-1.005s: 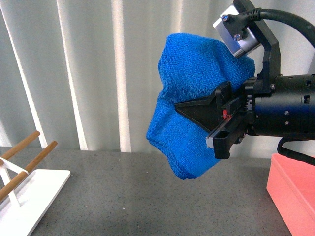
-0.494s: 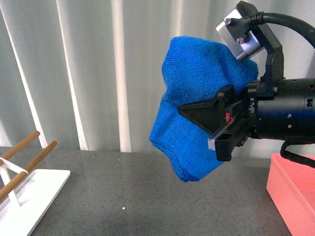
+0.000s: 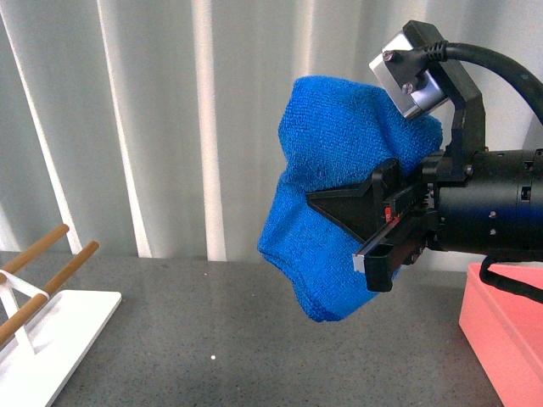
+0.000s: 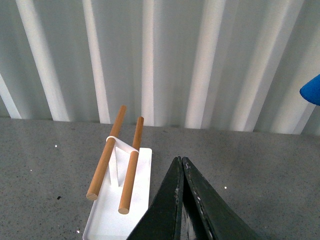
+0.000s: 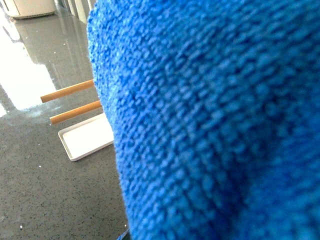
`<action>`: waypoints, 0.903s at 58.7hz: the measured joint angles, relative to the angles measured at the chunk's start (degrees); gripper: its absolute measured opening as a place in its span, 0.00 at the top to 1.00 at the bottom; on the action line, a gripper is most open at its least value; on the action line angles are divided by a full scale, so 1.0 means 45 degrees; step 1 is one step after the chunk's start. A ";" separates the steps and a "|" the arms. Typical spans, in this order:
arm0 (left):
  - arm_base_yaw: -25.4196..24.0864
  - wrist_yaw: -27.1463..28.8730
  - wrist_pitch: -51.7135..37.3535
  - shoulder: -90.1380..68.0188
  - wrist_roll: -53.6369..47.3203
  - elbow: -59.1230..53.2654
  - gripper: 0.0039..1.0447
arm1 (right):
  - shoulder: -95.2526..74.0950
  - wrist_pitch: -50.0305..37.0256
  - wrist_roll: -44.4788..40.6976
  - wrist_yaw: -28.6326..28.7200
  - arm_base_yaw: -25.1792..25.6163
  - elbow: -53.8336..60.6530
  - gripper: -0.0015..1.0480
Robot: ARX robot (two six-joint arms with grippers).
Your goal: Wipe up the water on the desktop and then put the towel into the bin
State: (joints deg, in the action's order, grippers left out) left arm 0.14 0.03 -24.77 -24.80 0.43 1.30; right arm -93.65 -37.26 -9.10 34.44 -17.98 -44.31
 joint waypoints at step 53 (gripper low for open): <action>-0.0005 -0.0015 0.5022 0.4639 0.0000 0.0000 0.97 | -0.0005 -0.0350 0.0209 -0.0063 -0.0083 0.0155 0.94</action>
State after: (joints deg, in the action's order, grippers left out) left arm 0.12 -0.03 -2.17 -3.92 0.43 1.30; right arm -93.67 -38.83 -8.16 34.15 -18.35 -43.62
